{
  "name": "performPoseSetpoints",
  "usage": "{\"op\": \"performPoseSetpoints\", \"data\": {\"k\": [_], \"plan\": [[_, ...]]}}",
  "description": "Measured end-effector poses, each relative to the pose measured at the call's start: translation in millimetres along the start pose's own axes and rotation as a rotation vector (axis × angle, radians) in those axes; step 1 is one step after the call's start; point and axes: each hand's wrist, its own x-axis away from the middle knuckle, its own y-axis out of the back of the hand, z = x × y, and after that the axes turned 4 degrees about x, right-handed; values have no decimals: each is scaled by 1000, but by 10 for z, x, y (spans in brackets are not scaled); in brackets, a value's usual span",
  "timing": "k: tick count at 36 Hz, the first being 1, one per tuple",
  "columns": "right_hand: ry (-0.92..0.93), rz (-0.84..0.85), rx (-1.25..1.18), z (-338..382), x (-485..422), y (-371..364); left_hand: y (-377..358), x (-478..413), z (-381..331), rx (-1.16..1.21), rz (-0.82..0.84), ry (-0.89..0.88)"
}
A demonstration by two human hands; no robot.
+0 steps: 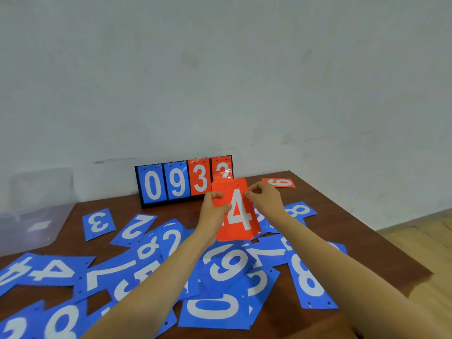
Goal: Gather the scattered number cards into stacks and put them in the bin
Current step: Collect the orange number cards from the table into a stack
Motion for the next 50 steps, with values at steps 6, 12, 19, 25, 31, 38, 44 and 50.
{"op": "performPoseSetpoints", "data": {"k": [6, 12, 19, 25, 31, 38, 44, 50], "plan": [[-1, 53, 111, -286, -201, -92, -55, -225, 137, -36, -16, 53], [39, 85, 302, -755, -715, -166, -164, -684, 292, -102, -34, 75], [-74, 132, 566, -1436, -1557, -199, -443, -1347, 507, -287, 39, 35], [-125, 125, 598, -1791, -2146, -260, -636, -1849, 627, -345, 75, -46], [-196, 130, 646, -2031, -2566, -326, -700, -2190, 729, -328, 91, -43], [-304, 130, 608, -2104, -2732, -457, -663, -2244, 730, -355, 100, -77], [-132, 197, 898, -1983, -2416, -575, -581, -2127, 692, -362, 73, -88], [-52, 268, 878, -1706, -1988, -584, -468, -1828, 626, -358, 47, -45]]}}
